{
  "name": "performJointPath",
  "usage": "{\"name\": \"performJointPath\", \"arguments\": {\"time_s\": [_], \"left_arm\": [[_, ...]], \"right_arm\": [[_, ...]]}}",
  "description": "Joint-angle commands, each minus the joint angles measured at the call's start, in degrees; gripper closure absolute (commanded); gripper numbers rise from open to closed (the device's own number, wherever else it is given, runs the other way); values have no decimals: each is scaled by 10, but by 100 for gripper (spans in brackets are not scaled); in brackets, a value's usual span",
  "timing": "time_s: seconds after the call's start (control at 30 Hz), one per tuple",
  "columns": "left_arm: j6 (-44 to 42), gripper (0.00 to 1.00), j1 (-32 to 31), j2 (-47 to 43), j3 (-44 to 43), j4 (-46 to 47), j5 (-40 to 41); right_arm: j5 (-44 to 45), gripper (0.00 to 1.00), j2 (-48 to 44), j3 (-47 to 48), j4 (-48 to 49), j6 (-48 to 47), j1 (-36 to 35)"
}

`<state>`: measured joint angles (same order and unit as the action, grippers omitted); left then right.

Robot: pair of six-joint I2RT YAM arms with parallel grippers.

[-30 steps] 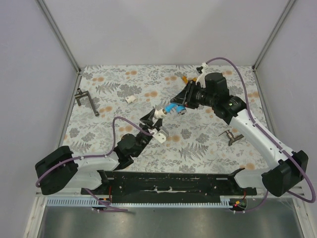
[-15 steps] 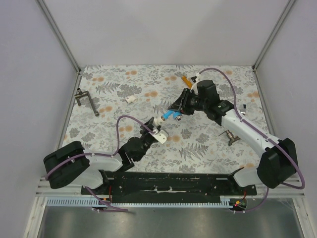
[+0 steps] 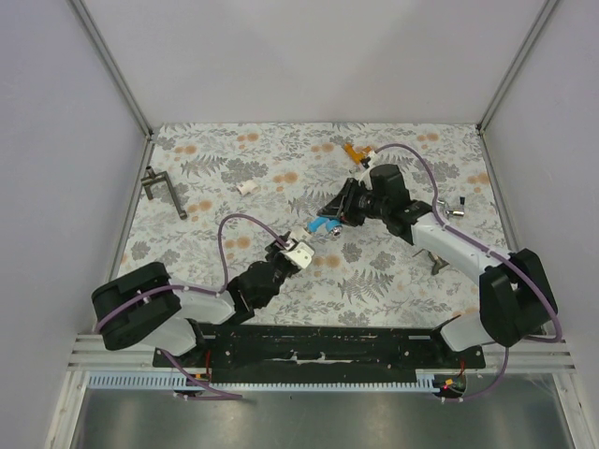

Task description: Install the water faucets

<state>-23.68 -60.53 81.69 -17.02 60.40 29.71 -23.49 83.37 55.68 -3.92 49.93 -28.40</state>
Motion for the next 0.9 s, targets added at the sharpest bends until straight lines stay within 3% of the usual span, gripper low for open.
{"name": "performJointPath", "arguments": {"time_s": [0.0, 0.33, 0.53, 0.67, 0.87], "left_arm": [[83, 41, -3, -46, -4, 32, 6], [143, 40, 23, -57, -18, -60, -26], [210, 42, 51, -49, -62, -178, 3], [297, 39, 87, -97, -105, -313, -28], [419, 37, 131, -147, -194, -546, -158]], "right_arm": [[10, 100, 10, -26, 51, -7, 11], [-10, 100, 29, -62, 95, -10, 22], [5, 100, 12, -74, 88, -43, 46], [10, 100, -14, -77, 67, -83, 60], [-14, 100, -66, -94, 67, -132, 63]]}}
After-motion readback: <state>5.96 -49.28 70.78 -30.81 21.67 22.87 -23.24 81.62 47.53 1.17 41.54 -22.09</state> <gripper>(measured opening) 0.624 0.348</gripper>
